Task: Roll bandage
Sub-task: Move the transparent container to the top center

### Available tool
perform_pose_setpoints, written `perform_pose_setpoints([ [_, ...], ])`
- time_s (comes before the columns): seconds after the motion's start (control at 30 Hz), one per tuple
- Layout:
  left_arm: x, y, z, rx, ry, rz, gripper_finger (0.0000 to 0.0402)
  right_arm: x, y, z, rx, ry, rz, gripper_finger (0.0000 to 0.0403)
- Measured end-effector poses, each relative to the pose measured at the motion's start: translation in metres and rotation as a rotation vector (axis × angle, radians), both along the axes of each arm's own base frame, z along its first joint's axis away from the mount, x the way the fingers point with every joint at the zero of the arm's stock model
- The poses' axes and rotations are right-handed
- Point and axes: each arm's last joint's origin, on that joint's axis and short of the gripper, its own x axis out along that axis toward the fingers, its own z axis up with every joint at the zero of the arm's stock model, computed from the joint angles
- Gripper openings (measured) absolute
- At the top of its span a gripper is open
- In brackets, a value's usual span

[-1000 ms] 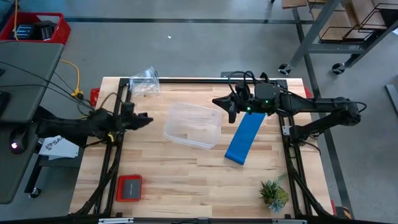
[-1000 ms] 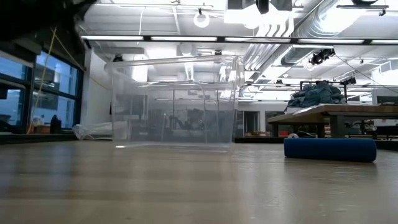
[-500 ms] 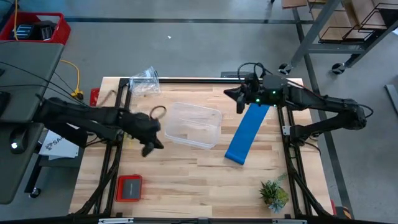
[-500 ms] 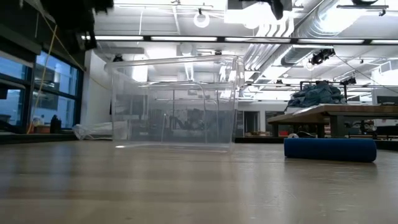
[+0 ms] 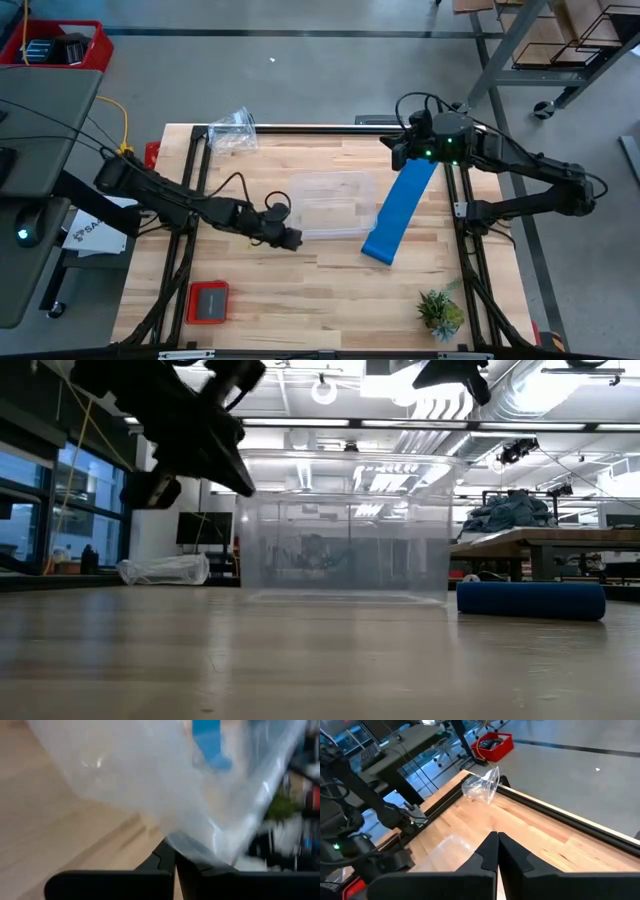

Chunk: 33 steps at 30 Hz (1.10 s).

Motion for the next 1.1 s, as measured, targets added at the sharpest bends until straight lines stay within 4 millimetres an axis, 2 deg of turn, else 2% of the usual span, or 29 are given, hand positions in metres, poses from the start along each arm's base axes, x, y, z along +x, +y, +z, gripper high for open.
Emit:
perform_pose_setpoints([
  [0.1, 0.004, 0.008, -0.004, 0.036, -0.015, 0.133, 0.0, -0.001, 0.0, 0.0, -0.003, 0.0, 0.002, 0.0],
  [0.3, 0.006, 0.042, -0.001, 0.166, -0.025, 0.319, 0.0, -0.007, 0.009, -0.003, 0.034, 0.054, 0.061, 0.0],
  [0.47, -0.005, 0.073, 0.017, 0.283, -0.015, 0.299, 0.0, -0.029, 0.027, -0.029, 0.308, 0.32, 0.075, 0.0],
  [0.6, -0.03, 0.086, 0.04, 0.408, 0.024, 0.219, 0.0, -0.038, 0.051, -0.055, 0.525, 0.505, 0.088, 0.0],
  [0.67, -0.047, 0.091, 0.052, 0.48, 0.051, 0.201, 0.0, -0.034, 0.065, -0.071, 0.573, 0.518, 0.115, 0.0],
  [0.8, -0.076, 0.095, 0.074, 0.616, 0.051, 0.132, 0.0, -0.017, 0.08, -0.109, 0.587, 0.407, 0.065, 0.0],
  [0.97, -0.096, 0.094, 0.093, 0.689, -0.043, 0.02, 0.0, -0.002, 0.072, -0.149, 0.553, 0.278, -0.108, 0.0],
  [1.1, -0.103, 0.094, 0.098, 0.712, -0.063, -0.014, 0.0, 0.013, 0.061, -0.166, 0.559, 0.263, -0.157, 0.0],
])
